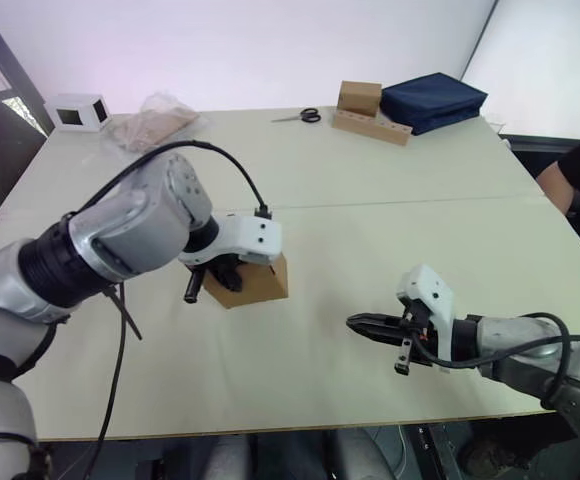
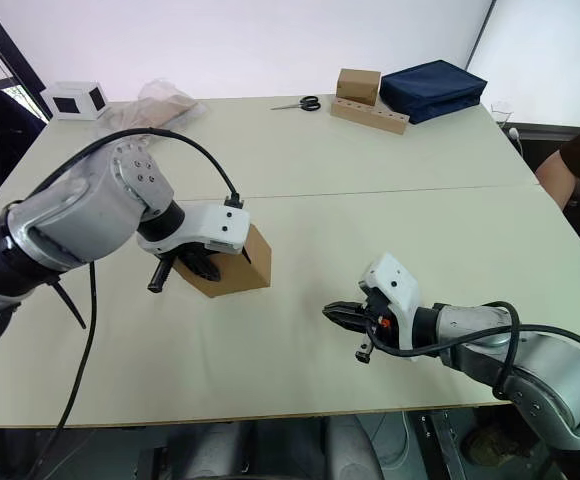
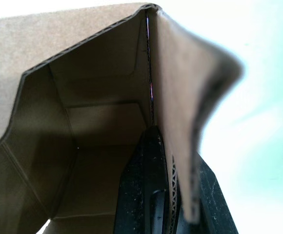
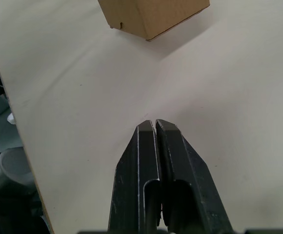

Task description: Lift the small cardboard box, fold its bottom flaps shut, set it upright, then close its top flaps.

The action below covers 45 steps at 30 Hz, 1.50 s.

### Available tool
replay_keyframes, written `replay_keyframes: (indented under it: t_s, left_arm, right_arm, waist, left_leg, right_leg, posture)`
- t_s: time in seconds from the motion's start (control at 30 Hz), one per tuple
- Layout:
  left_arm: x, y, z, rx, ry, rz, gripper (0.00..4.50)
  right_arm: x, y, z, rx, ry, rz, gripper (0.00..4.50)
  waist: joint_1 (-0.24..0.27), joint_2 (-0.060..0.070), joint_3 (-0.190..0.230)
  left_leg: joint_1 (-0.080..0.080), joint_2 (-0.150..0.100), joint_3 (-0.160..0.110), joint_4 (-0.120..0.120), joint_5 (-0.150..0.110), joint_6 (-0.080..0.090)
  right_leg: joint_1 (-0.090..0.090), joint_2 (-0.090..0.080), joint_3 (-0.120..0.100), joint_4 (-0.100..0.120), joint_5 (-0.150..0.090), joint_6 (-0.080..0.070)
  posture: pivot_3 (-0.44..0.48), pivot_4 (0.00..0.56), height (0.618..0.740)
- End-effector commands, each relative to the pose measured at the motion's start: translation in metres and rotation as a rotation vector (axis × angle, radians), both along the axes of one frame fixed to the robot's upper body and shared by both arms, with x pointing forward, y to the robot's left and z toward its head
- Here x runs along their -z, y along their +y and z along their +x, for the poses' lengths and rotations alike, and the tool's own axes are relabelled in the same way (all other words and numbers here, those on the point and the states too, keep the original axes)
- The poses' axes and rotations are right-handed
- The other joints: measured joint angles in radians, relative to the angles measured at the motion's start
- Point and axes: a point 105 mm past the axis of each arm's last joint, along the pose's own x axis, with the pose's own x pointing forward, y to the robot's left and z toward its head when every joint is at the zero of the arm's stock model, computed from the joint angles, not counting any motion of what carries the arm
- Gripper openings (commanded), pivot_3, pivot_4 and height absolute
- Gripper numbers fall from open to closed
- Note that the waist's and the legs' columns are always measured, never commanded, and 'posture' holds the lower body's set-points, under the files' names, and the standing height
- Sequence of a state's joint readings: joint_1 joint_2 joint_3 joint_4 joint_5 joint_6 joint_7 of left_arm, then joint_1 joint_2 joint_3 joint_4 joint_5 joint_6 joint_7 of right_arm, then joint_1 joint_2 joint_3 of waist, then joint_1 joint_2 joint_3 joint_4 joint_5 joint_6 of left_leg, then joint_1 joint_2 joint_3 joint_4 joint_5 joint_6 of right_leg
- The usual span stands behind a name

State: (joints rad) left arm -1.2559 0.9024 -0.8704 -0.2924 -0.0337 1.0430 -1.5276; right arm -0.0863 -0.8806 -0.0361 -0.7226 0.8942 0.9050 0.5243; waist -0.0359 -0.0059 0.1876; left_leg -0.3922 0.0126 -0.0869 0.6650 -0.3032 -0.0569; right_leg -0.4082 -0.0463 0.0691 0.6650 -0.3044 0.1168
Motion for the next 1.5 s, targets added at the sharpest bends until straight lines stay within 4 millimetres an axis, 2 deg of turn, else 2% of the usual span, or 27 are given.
replay_keyframes:
  t_s: [0.03, 0.37, 0.47, 0.57, 0.7, 0.83, 0.93, 1.07, 1.23, 1.37, 1.5]
  left_arm:
    - [-0.002, -0.005, 0.001, 0.014, -0.042, 0.011, 0.0]
    - [0.007, -0.019, -0.008, -0.02, 0.025, 0.003, 0.0]
    - [0.009, -0.023, -0.008, -0.032, 0.038, -0.005, 0.71]
    - [0.004, -0.029, -0.009, -0.046, 0.046, -0.029, 2.11]
    - [-0.009, -0.034, -0.01, -0.074, 0.067, -0.069, 3.53]
    - [-0.027, -0.037, -0.011, -0.108, 0.122, -0.14, 3.53]
    - [-0.059, -0.046, -0.019, -0.144, 0.309, -0.342, 3.53]
    - [-0.085, -0.037, -0.014, -0.185, 0.414, -0.555, 3.53]
    - [-0.11, -0.006, 0.01, -0.259, 0.305, -0.865, 3.53]
    - [-0.129, 0.022, 0.008, -0.219, 0.156, -1.185, 3.53]
    - [-0.117, 0.052, 0.003, -0.334, 0.106, -1.287, 3.53]
  right_arm:
    - [-0.002, 0.003, 0.003, -0.004, -0.044, 0.0, 0.05]
    - [0.005, 0.002, 0.008, 0.019, -0.051, 0.01, 0.05]
    - [0.006, 0.0, 0.009, 0.029, -0.052, 0.011, 0.0]
    - [0.008, -0.002, 0.011, 0.039, -0.052, 0.008, 0.0]
    - [0.009, -0.003, 0.011, 0.039, -0.048, 0.007, 0.0]
    - [0.008, -0.007, 0.012, 0.037, -0.044, 0.014, 0.0]
    - [0.003, -0.007, 0.013, 0.013, -0.035, 0.056, 0.0]
    - [-0.007, -0.009, 0.018, -0.001, -0.037, 0.112, 0.0]
    - [-0.029, -0.016, 0.034, 0.015, -0.07, 0.209, 0.0]
    - [-0.053, -0.016, 0.053, 0.04, -0.139, 0.319, 0.0]
    - [-0.069, -0.01, 0.058, 0.006, -0.166, 0.367, 0.0]
  waist:
    - [0.0, 0.0, 0.0]
    - [-0.001, 0.0, 0.0]
    - [-0.001, 0.0, 0.0]
    - [-0.001, 0.0, 0.0]
    - [-0.001, 0.0, 0.0]
    - [-0.002, 0.0, 0.0]
    - [-0.002, 0.0, 0.0]
    - [-0.008, 0.001, 0.0]
    - [-0.01, 0.001, -0.001]
    - [-0.008, 0.001, 0.0]
    - [-0.006, 0.001, 0.0]
  left_leg:
    - [0.0, 0.0, 0.0, 0.0, 0.0, 0.0]
    - [0.0, 0.0, 0.0, 0.0, 0.0, 0.0]
    - [0.0, 0.0, 0.0, 0.001, 0.0, 0.0]
    - [0.0, 0.0, 0.0, 0.001, 0.0, 0.0]
    - [0.0, 0.0, 0.0, 0.001, 0.0, 0.0]
    - [0.0, 0.0, 0.0, 0.001, 0.0, 0.0]
    - [0.0, 0.0, 0.0, 0.001, 0.0, 0.0]
    - [0.0, 0.0, 0.0, 0.001, 0.0, 0.0]
    - [0.001, 0.0, 0.0, 0.001, 0.0, 0.0]
    - [0.001, 0.001, 0.0, 0.001, 0.002, -0.004]
    - [0.0, 0.0, 0.0, 0.002, 0.003, -0.006]
  right_leg:
    - [0.0, 0.0, 0.0, 0.0, 0.0, 0.0]
    - [0.0, 0.0, 0.0, 0.001, 0.0, 0.0]
    - [0.0, 0.0, 0.0, 0.001, 0.0, 0.0]
    - [0.0, 0.0, 0.0, 0.001, 0.0, 0.0]
    - [0.0, 0.0, 0.0, 0.001, 0.0, 0.0]
    - [0.0, 0.0, 0.0, 0.001, 0.0, 0.0]
    - [0.0, 0.0, 0.0, 0.001, 0.0, 0.0]
    - [0.0, 0.0, 0.0, 0.002, 0.0, 0.0]
    - [0.0, 0.0, 0.0, 0.002, 0.0, 0.0]
    - [-0.001, 0.0, 0.0, 0.002, 0.0, 0.0]
    - [-0.001, -0.002, -0.001, 0.002, 0.0, 0.0]
  posture:
    - [0.0, 0.15, 0.74]
    - [0.0, 0.15, 0.74]
    - [0.0, 0.15, 0.74]
    - [0.0, 0.15, 0.74]
    - [0.0, 0.15, 0.74]
    - [0.0, 0.15, 0.74]
    - [0.0, 0.15, 0.74]
    - [0.0, 0.15, 0.74]
    - [0.0, 0.15, 0.74]
    - [0.0, 0.15, 0.74]
    - [0.0, 0.15, 0.74]
